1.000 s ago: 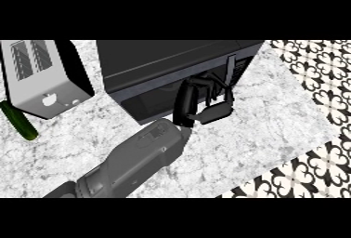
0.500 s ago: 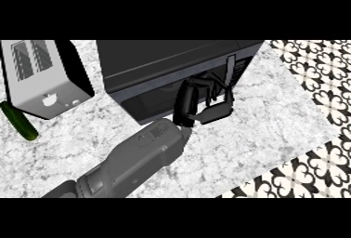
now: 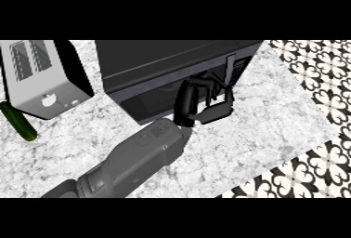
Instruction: Pick up the milk, place it into the microwave and close the microwave
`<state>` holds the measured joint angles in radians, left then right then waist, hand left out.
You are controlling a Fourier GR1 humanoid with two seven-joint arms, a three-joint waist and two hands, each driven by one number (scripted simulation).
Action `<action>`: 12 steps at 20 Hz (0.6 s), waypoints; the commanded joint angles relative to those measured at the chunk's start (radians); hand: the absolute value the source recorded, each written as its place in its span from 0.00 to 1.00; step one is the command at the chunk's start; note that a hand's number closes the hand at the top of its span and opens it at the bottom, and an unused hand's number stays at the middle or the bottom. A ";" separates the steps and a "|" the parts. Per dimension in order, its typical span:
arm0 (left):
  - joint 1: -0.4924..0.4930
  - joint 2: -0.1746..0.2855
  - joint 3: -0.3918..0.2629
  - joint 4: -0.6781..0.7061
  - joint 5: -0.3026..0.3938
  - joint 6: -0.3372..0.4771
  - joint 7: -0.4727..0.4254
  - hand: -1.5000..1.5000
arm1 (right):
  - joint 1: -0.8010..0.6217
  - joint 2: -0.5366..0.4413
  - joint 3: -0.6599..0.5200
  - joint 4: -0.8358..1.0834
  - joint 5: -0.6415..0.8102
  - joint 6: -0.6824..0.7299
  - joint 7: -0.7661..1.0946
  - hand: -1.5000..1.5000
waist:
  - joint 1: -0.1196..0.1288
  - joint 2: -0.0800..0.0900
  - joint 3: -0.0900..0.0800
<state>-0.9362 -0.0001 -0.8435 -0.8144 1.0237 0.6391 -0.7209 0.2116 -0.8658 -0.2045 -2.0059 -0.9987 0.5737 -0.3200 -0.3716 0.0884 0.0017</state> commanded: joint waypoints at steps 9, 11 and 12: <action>-0.072 0.000 -0.060 0.153 0.011 0.007 0.061 1.00 | -0.023 -0.033 0.004 -0.012 -0.074 0.065 0.006 0.00 | -0.007 0.013 0.004; -0.067 0.000 -0.067 0.167 0.021 0.027 0.074 1.00 | -0.023 -0.041 0.011 -0.010 -0.078 0.079 0.012 0.00 | 0.015 0.011 0.004; -0.065 0.000 -0.064 0.174 0.033 0.032 0.089 1.00 | -0.021 -0.043 0.003 -0.007 -0.090 0.082 0.009 0.00 | 0.014 0.009 0.003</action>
<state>-0.9893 -0.0008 -0.9245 -0.7530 1.0244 0.6539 -0.6921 0.1916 -0.8996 -0.2025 -2.0142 -1.0658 0.6339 -0.3123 -0.3650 0.0845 0.0059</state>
